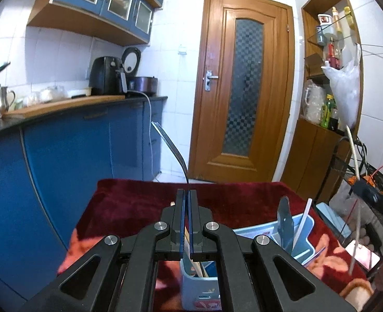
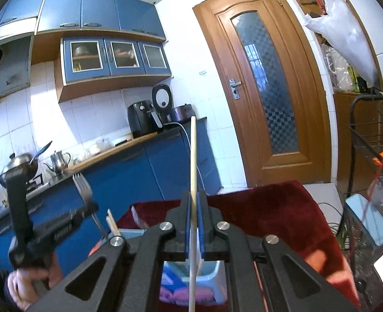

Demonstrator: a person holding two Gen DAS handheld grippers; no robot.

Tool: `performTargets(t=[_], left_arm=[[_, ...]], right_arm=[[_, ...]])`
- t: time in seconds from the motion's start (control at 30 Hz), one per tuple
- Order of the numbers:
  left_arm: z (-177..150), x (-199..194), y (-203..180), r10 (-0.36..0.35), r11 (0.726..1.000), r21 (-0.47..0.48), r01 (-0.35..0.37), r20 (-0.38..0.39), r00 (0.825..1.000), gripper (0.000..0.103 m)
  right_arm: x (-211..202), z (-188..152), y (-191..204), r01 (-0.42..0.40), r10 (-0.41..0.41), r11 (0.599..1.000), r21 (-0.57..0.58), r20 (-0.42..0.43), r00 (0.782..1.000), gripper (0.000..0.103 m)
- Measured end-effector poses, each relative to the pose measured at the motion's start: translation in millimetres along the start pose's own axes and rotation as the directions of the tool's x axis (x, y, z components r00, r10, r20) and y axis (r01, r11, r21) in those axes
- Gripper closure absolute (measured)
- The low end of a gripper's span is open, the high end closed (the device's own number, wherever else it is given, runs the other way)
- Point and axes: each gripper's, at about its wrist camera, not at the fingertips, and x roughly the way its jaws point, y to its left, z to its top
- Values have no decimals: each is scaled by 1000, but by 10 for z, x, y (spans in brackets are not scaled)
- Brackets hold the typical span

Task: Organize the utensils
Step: 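Carry the fork in the left gripper while the right gripper carries the chopstick to the holder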

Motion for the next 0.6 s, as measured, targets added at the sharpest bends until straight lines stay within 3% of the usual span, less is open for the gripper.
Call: performTargets(t=[0.33,0.6], left_arm=[[-164,111,55,-32,999,-43,31,-34,999,101],[-267,114,-11,-52,998,-25,51,-50,997,101]], right_arm=[[409,49,66,59,-54,997,-45,111,992,96],[523,-270,77,78,-74,993,-94,50,996,96]])
